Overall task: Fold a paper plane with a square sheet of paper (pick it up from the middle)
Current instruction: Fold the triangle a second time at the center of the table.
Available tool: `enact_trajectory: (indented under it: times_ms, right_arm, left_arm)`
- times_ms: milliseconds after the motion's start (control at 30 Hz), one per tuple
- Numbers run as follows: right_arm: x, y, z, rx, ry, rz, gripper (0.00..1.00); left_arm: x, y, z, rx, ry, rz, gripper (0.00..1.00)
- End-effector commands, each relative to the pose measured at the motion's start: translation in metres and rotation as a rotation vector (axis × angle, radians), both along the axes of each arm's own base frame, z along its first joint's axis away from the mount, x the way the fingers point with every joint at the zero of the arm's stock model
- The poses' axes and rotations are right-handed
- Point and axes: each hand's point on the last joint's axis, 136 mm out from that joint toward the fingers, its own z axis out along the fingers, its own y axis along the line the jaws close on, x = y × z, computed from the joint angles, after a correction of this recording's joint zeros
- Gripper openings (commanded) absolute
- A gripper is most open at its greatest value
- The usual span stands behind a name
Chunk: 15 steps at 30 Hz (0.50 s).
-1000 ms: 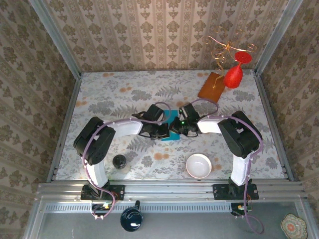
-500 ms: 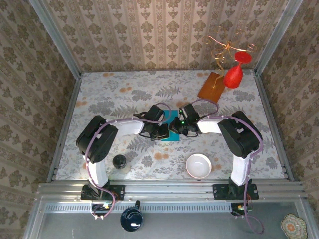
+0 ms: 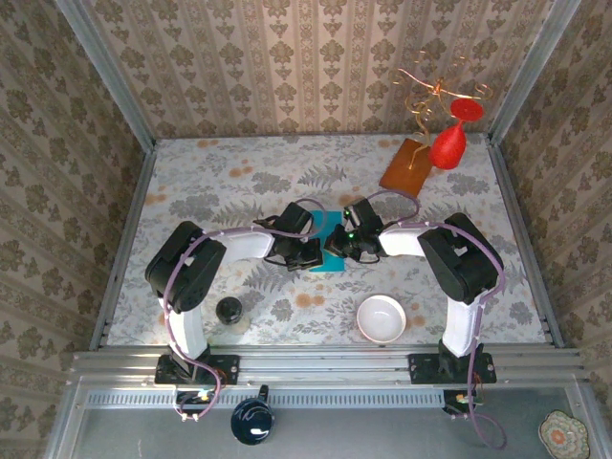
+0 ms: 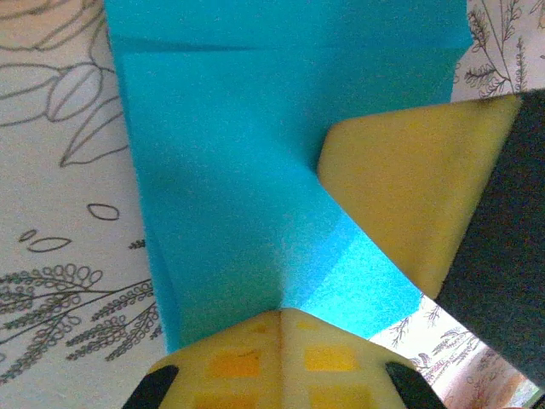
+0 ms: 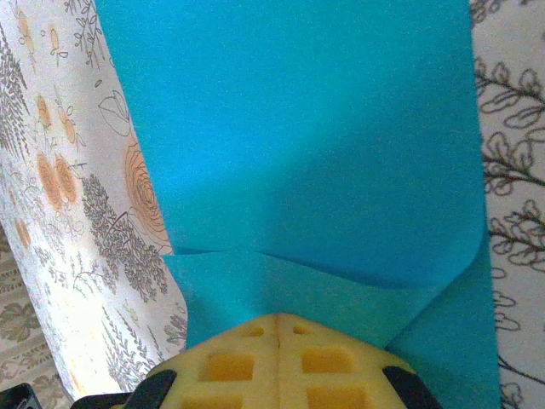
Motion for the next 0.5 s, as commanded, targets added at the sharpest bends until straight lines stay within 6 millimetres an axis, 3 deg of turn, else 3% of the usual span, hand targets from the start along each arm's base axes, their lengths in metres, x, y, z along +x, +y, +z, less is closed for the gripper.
enact_trajectory:
  times_ms: [0,267,467]
  right_arm:
    - [-0.038,-0.042,-0.061,-0.189,0.194,-0.057,0.00]
    - [-0.037,-0.042,-0.059,-0.189,0.193,-0.057,0.00]
    - [-0.037,-0.042,-0.059,-0.187,0.192,-0.058,0.00]
  left_arm:
    - [-0.006,0.009,-0.009,0.019,0.038,0.017,0.04]
    - [0.009,-0.004,0.022,-0.053,-0.031,0.015,0.04]
    - [0.013,-0.004,0.014,-0.047,-0.016,0.020,0.03]
